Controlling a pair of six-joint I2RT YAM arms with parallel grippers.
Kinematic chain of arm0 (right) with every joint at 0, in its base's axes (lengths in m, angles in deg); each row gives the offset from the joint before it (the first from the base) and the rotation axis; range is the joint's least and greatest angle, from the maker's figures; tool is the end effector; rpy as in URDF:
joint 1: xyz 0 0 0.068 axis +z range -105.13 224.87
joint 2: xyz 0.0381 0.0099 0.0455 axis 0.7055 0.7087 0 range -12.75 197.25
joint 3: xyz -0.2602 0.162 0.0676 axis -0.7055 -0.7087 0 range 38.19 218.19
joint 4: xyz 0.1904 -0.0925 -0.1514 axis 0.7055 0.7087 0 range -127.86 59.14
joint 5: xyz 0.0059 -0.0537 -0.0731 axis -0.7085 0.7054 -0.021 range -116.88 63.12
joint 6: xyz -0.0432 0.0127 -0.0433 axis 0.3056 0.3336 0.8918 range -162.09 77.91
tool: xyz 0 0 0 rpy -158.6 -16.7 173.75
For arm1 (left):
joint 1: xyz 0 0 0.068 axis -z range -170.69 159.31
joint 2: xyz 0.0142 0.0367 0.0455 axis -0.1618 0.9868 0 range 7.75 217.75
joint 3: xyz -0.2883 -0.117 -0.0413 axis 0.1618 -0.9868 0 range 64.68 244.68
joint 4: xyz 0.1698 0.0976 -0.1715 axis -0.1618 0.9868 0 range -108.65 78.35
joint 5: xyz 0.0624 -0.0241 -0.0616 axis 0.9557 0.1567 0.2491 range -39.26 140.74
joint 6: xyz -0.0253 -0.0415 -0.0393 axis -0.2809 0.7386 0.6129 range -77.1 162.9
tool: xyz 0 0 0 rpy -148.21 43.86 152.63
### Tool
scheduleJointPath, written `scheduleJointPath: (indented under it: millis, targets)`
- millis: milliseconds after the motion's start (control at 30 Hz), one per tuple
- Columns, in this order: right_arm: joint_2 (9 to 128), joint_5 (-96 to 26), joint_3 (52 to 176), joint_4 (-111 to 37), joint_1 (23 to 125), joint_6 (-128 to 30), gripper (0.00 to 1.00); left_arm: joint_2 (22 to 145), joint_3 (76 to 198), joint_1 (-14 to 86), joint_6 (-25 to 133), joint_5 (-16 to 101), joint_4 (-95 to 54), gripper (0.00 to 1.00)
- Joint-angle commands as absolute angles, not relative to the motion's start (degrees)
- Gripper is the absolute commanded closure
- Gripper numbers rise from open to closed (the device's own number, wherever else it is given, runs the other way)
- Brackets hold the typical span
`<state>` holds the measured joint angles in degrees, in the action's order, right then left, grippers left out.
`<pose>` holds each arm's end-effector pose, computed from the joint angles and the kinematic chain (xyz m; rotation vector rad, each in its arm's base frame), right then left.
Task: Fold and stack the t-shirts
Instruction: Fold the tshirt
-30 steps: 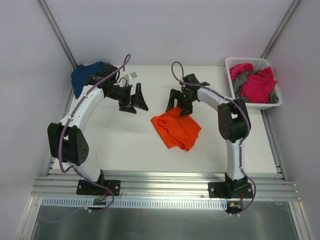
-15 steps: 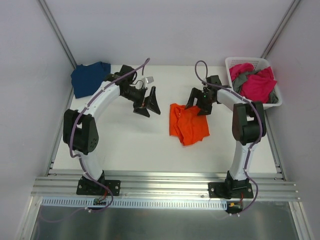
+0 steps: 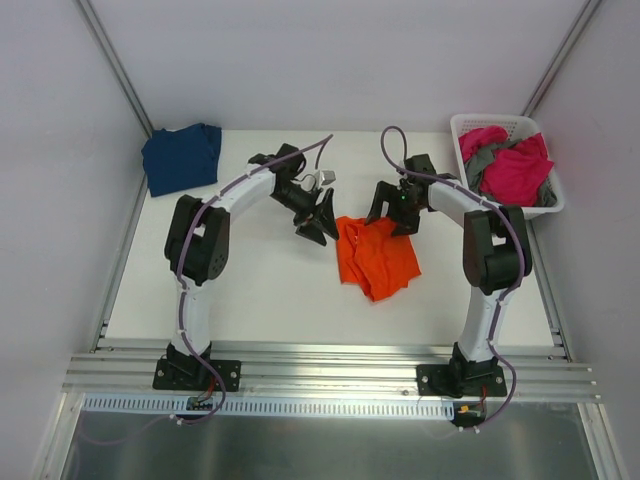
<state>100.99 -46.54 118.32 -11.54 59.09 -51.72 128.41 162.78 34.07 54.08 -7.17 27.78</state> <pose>0.4217 0.1234 0.2062 -0.2282 2.6303 0.5937 0.4008 -0.2292 0.2461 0.5929 2.6428 -1.5723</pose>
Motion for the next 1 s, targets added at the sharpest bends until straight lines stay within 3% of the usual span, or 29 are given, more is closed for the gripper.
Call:
scheduleJointPath:
  millis: [0, 233, 967]
  targets:
    - [101.6, -43.9, 118.6, -8.6, 58.8, -51.0, 0.05, 126.0, 161.7, 36.6, 54.8, -11.0, 26.9, 0.39]
    - [102.4, -43.8, 120.0, -8.5, 58.4, -51.0, 0.06, 127.9, 161.9, 40.2, 56.7, -11.3, 24.6, 0.33]
    - [102.8, -45.2, 121.3, -8.5, 56.5, -52.5, 0.06, 143.3, 172.5, 43.3, 57.8, -11.9, 21.2, 0.34]
